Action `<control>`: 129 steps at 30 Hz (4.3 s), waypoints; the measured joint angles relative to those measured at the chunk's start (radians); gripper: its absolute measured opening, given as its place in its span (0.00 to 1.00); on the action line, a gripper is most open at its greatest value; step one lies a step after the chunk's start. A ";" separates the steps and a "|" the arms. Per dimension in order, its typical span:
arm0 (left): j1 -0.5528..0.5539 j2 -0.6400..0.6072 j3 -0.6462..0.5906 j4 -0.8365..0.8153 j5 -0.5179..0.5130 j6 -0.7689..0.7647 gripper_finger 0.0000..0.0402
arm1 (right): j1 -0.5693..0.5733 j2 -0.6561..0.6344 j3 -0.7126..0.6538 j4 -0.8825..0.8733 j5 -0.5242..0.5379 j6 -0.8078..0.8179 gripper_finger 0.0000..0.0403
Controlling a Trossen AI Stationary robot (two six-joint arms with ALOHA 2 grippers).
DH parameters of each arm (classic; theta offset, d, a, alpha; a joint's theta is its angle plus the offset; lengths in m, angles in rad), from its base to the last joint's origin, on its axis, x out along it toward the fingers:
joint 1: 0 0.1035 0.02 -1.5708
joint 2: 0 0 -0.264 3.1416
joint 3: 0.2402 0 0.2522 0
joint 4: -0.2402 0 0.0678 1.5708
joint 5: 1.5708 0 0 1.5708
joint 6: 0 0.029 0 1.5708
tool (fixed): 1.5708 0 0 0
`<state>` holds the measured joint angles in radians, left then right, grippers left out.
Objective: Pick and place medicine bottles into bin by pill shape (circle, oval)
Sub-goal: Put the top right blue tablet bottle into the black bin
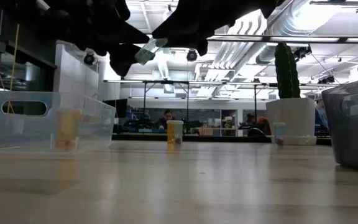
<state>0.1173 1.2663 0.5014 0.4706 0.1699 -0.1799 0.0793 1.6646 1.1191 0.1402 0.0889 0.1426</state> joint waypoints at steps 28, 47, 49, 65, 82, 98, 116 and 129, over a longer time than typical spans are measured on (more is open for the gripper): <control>0.000 0.000 0.000 0.000 -0.034 0.042 0.24 | 0.001 0.000 0.000 0.019 0.028 -0.012 0.32; 0.054 -0.189 -0.001 -0.215 -0.047 0.033 0.24 | 0.060 -0.084 -0.004 0.014 0.281 -0.113 0.48; 0.051 -0.253 -0.001 -0.294 -0.086 0.025 0.24 | 0.060 -0.084 -0.005 0.002 0.290 -0.113 0.48; -0.175 -0.721 -0.329 -0.366 -0.514 -0.227 0.24 | 0.058 -0.084 -0.005 -0.006 0.287 -0.098 0.48; -0.495 -0.715 -0.417 -0.364 -0.609 -0.308 0.23 | 0.058 -0.083 -0.005 -0.009 0.286 -0.098 0.48; -0.509 -0.614 -0.349 -0.596 -0.510 -0.483 0.23 | 0.051 -0.082 -0.005 -0.007 0.286 -0.098 0.48; -0.361 -0.281 -0.069 -0.931 -0.288 -0.299 0.23 | 0.032 -0.082 -0.005 -0.017 0.278 -0.090 0.48; -0.314 -0.168 -0.055 -0.978 -0.201 -0.193 0.26 | 0.032 -0.082 -0.005 -0.025 0.278 -0.090 0.48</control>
<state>-0.1963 1.0980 0.4462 -0.5079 -0.0315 -0.3729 0.1108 1.5829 1.1137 0.1151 0.3668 0.0525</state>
